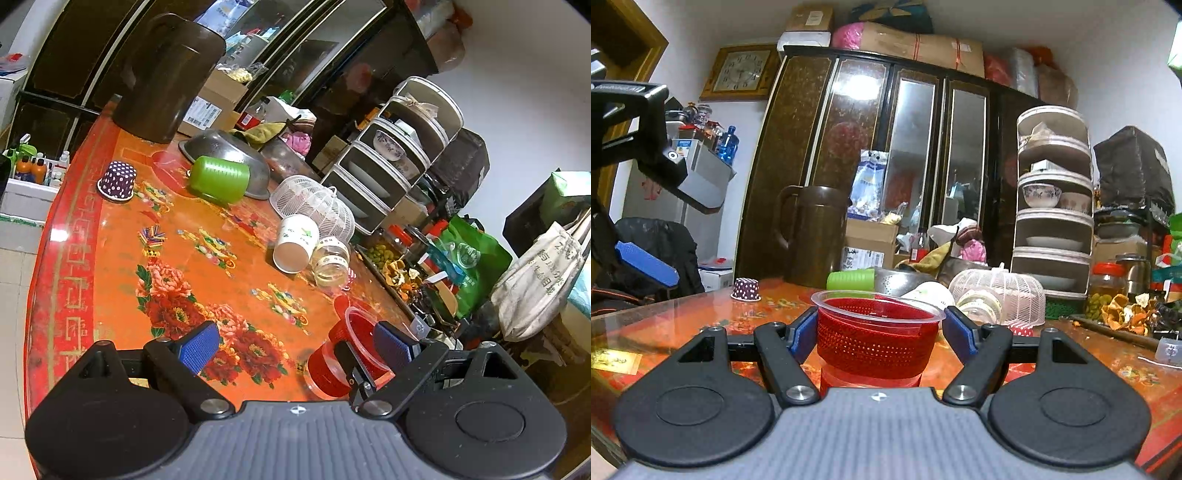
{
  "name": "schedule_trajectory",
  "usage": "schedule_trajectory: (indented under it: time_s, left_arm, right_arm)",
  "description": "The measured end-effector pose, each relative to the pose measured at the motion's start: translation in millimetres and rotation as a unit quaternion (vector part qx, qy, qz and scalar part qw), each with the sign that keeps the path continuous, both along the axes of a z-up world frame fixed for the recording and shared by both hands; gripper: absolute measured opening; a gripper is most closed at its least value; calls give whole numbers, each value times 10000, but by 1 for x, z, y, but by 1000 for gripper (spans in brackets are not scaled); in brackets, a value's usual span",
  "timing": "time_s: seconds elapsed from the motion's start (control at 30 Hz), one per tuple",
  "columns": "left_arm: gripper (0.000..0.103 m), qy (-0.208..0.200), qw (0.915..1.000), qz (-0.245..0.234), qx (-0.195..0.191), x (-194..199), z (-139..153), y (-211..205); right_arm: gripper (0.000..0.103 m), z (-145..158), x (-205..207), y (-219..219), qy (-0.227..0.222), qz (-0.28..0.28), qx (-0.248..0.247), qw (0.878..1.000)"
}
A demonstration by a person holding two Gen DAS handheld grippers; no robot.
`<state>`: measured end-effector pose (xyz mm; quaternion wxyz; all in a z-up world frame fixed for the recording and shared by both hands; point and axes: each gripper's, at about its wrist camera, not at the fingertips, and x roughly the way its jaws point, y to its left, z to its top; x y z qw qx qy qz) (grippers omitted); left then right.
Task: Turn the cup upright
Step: 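Turn the cup with the right tool so its opening faces up, then lower the upright cup onto the tablecloth and open the right tool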
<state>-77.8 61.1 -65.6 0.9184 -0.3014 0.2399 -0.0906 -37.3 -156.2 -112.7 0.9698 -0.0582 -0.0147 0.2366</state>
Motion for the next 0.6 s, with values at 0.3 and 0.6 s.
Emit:
schedule_trajectory:
  time_s: [0.3,0.6]
  left_arm:
    - [93,126,9999,14,88,1,-7,-2]
    - [103,50,9897,335,1394,2,-6,-24]
  right_arm:
    - [89,1,3,0,398,159,156,9990]
    - [102,23,2,-35,1764,355,607,9818]
